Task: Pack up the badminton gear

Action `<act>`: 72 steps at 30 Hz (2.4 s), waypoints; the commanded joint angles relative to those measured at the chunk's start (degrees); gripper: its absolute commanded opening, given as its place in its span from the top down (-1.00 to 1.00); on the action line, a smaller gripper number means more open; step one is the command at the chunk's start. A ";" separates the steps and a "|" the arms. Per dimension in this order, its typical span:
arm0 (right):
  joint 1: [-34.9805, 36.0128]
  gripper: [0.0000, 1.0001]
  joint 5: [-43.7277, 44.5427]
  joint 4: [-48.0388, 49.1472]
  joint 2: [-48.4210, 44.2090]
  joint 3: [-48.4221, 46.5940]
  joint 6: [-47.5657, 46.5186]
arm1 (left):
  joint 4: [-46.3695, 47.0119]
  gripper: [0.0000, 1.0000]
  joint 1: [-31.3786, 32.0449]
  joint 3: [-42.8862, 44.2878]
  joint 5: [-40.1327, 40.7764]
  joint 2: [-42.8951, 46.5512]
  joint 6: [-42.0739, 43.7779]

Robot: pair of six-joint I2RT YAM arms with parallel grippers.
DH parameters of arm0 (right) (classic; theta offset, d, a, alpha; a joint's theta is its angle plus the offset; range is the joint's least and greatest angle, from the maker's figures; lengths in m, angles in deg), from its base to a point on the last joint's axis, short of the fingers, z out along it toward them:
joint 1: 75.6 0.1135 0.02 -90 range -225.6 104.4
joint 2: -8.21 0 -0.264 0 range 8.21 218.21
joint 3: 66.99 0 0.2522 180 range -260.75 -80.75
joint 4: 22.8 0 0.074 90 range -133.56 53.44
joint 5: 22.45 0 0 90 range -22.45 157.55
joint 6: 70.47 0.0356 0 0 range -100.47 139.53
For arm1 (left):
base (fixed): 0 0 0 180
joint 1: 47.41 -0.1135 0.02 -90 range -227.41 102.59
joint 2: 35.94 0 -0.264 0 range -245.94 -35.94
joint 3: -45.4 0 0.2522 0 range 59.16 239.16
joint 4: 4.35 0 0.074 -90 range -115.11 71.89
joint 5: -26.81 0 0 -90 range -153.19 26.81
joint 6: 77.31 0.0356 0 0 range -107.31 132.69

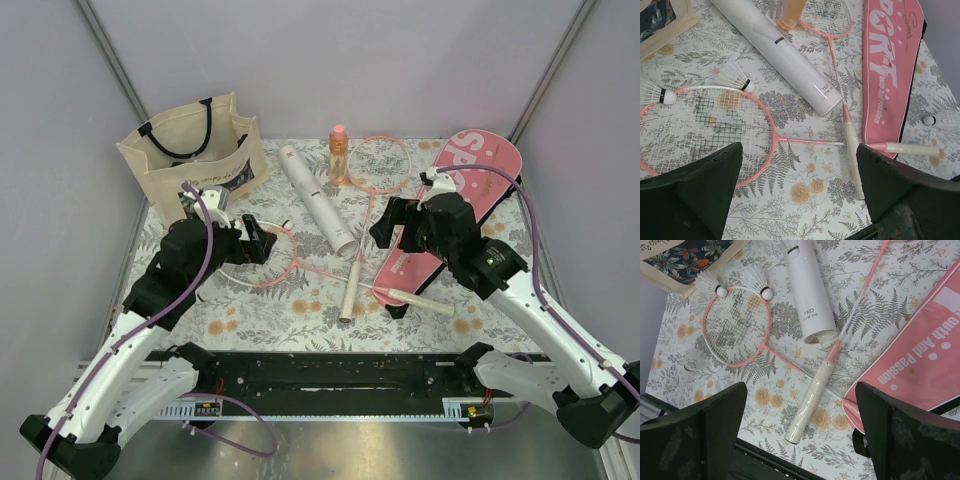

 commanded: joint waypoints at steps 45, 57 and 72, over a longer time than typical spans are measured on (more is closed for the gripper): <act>-0.22 -0.78 -7.69 7.32 66.30 -34.96 -8.65 | 3.50 -0.98 -1.20 -2.59 16.76 12.32 -1.22; -0.31 -0.06 -11.38 14.69 54.01 -26.98 -9.35 | 1.14 -0.91 -1.64 -0.22 14.83 7.58 -5.34; -0.22 0.12 -17.53 32.52 27.38 0.18 0.66 | 2.51 -0.86 -1.64 5.68 4.29 -8.77 -18.27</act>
